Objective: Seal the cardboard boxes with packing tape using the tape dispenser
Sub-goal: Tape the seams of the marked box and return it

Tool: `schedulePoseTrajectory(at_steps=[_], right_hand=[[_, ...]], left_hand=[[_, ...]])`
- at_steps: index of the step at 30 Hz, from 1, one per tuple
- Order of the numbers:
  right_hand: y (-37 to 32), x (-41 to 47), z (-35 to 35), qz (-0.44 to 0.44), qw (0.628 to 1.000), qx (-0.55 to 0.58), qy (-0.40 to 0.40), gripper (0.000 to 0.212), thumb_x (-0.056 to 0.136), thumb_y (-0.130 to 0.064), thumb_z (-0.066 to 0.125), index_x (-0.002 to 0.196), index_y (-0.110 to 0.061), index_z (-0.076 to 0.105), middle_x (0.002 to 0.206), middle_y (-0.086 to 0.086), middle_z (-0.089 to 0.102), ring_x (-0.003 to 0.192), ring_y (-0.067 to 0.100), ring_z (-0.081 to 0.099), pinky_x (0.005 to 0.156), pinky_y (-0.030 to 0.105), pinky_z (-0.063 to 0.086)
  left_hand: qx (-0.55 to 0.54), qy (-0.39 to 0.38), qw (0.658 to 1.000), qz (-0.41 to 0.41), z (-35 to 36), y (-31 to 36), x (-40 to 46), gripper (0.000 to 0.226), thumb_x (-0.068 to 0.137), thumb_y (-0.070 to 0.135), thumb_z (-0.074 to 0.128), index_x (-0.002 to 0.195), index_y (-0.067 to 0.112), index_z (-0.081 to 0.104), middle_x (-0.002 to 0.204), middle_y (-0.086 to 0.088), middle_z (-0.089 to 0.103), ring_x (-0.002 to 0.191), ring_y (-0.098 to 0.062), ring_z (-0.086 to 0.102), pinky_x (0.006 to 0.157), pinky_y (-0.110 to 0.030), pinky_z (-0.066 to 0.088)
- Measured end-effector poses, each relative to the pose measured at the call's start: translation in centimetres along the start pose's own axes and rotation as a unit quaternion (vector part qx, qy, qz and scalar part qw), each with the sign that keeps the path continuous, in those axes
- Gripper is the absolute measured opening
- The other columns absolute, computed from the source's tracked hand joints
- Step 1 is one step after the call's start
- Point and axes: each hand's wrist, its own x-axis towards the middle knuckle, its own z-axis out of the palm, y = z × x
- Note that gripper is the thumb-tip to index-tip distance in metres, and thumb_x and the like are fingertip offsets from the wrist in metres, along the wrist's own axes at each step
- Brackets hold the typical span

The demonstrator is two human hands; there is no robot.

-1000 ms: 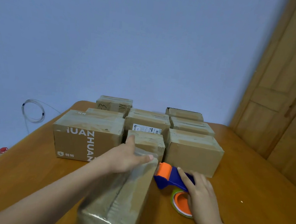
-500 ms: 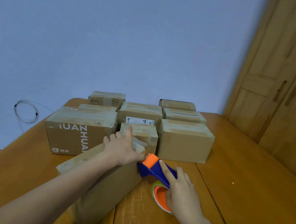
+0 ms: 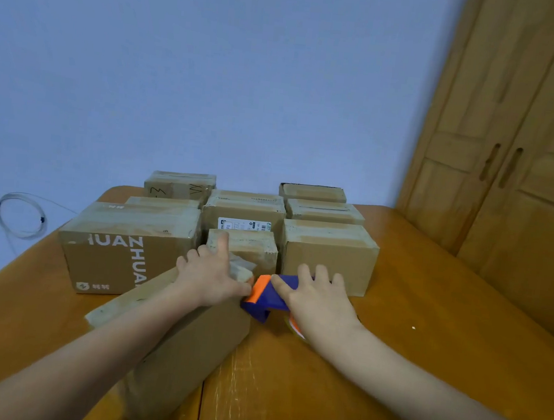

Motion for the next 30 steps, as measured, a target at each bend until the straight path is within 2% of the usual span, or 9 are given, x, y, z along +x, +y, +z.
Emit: schedulePoseTrajectory(at_steps=[5,10,12,14,17,21,25,27,30], right_hand=[[-0.2,1.1,-1.5,-0.009,0.999,-0.043,-0.010,0.057,0.098,-0.010,0.043,0.149,-0.022,0.022,0.129,0.020,0.037,0.116,0.040,0.038,0.088,0.047,0.036],[1.3,1.4,-1.1,0.037,0.995,-0.051,-0.083,0.044,0.097,-0.012,0.046,0.139,-0.023,0.042,0.125,0.017,0.043,0.116,0.039,0.040,0.089,0.045,0.036],[3.2,0.9,-0.1,0.063,0.993,0.020,-0.098,0.050,0.097,-0.008,0.040,0.142,-0.030,0.039,0.124,0.014,0.046,0.116,0.038,0.044,0.090,0.044,0.040],[5.3,0.4,1.5,0.085,0.981,0.140,-0.105,0.064,0.090,0.000,0.038,0.143,-0.037,0.037,0.128,0.009,0.052,0.116,0.033,0.050,0.088,0.039,0.046],[7.5,0.0,4.4,0.116,0.930,0.325,-0.123,0.071,0.082,0.007,0.039,0.140,-0.034,0.046,0.130,0.003,0.059,0.104,0.023,0.061,0.077,0.031,0.051],[8.2,0.4,8.1,0.141,0.873,0.438,-0.160,0.048,0.081,0.004,0.059,0.122,-0.021,0.058,0.110,0.004,0.067,0.102,0.021,0.062,0.068,0.019,0.042],[7.6,1.2,10.2,0.180,0.843,0.476,-0.174,0.026,0.081,-0.002,0.067,0.106,-0.010,0.062,0.089,0.004,0.066,0.080,0.014,0.061,0.056,0.012,0.040],[7.3,1.5,10.9,0.178,0.854,0.460,-0.166,0.026,0.079,-0.005,0.071,0.103,-0.015,0.064,0.094,0.004,0.068,0.089,0.020,0.065,0.061,0.018,0.042],[6.4,1.5,10.7,0.171,0.927,0.281,-0.181,0.034,0.083,-0.023,0.068,0.116,-0.018,0.060,0.117,0.004,0.065,0.109,0.025,0.060,0.076,0.028,0.044]], left_hand=[[0.001,0.002,1.000,-0.001,-0.1,0.1,-0.1,0.105,0.076,0.060,0.064,0.149,0.021,0.000,0.137,-0.018,0.041,0.127,-0.037,0.040,0.105,-0.046,0.030],[0.003,0.001,1.000,0.024,-0.2,-0.3,-0.3,0.103,0.076,0.063,0.061,0.148,0.020,0.000,0.134,-0.018,0.043,0.125,-0.037,0.041,0.104,-0.047,0.031],[-0.005,-0.004,0.999,0.042,-0.3,-0.5,-0.4,0.102,0.075,0.061,0.063,0.147,0.021,0.003,0.132,-0.017,0.045,0.124,-0.036,0.042,0.103,-0.047,0.032],[-0.009,-0.024,0.997,0.070,-0.5,-0.7,-0.6,0.101,0.075,0.058,0.064,0.147,0.021,0.003,0.131,-0.017,0.045,0.124,-0.036,0.043,0.104,-0.046,0.033],[-0.007,-0.075,0.990,0.119,-1.2,-1.5,-1.2,0.109,0.069,0.062,0.059,0.149,0.024,-0.004,0.142,-0.018,0.038,0.130,-0.036,0.037,0.111,-0.045,0.028],[-0.003,-0.132,0.973,0.187,-2.4,-2.8,-1.8,0.114,0.077,0.055,0.067,0.150,0.025,-0.014,0.149,-0.016,0.034,0.138,-0.029,0.030,0.119,-0.046,0.013],[-0.007,-0.190,0.954,0.233,-3.9,-3.3,-2.3,0.118,0.078,0.048,0.073,0.149,0.029,-0.019,0.160,-0.003,0.011,0.145,-0.020,0.012,0.121,-0.042,0.003],[-0.020,-0.212,0.945,0.248,-4.4,-3.6,-2.4,0.120,0.077,0.045,0.075,0.147,0.034,-0.021,0.161,0.004,0.003,0.145,-0.014,0.008,0.119,-0.035,0.003],[-0.044,-0.218,0.938,0.265,-4.6,-4.2,-3.0,0.119,0.074,0.050,0.075,0.139,0.045,-0.024,0.153,0.021,-0.003,0.138,0.002,0.001,0.115,-0.023,0.005]])
